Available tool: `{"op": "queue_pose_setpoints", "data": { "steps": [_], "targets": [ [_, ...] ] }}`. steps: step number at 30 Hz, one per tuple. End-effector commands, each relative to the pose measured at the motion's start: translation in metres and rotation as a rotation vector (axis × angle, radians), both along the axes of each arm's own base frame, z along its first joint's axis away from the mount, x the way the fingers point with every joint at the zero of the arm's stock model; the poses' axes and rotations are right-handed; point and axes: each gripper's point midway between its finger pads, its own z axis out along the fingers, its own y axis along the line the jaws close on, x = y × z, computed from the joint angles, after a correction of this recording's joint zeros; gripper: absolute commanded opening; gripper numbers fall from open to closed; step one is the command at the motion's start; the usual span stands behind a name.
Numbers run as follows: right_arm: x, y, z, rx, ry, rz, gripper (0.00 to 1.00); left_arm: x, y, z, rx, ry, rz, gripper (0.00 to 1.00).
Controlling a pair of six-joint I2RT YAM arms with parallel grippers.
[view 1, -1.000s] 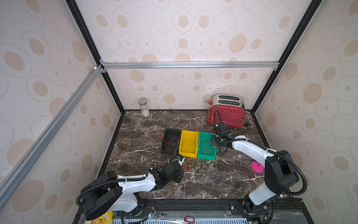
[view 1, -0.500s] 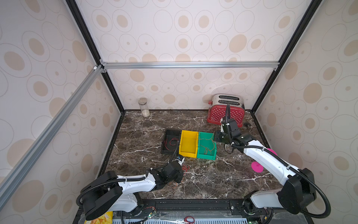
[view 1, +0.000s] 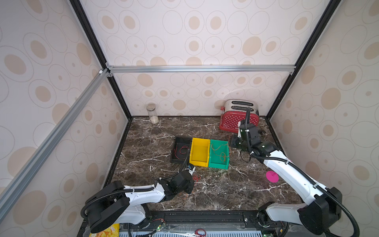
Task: Untangle and sort cables by color
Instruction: Place the cable in the container.
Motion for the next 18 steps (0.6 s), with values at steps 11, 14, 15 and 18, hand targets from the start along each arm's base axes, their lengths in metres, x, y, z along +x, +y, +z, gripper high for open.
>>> {"op": "queue_pose_setpoints", "data": {
  "steps": [11, 14, 15, 18],
  "targets": [
    [0.012, 0.026, -0.081, -0.100, 0.189, 0.038, 0.00, 0.003, -0.002, -0.004, 0.002, 0.010, 0.002, 0.16],
    [0.015, 0.037, -0.100, -0.110, 0.232, 0.061, 0.00, 0.003, -0.004, -0.005, 0.002, 0.011, -0.003, 0.16],
    [0.016, 0.039, -0.109, -0.113, 0.255, 0.066, 0.00, 0.004, -0.005, -0.004, 0.001, 0.010, -0.004, 0.16],
    [0.014, 0.042, -0.133, -0.136, 0.323, 0.069, 0.00, 0.004, -0.006, -0.005, 0.003, 0.014, -0.005, 0.16]
  ]
}}
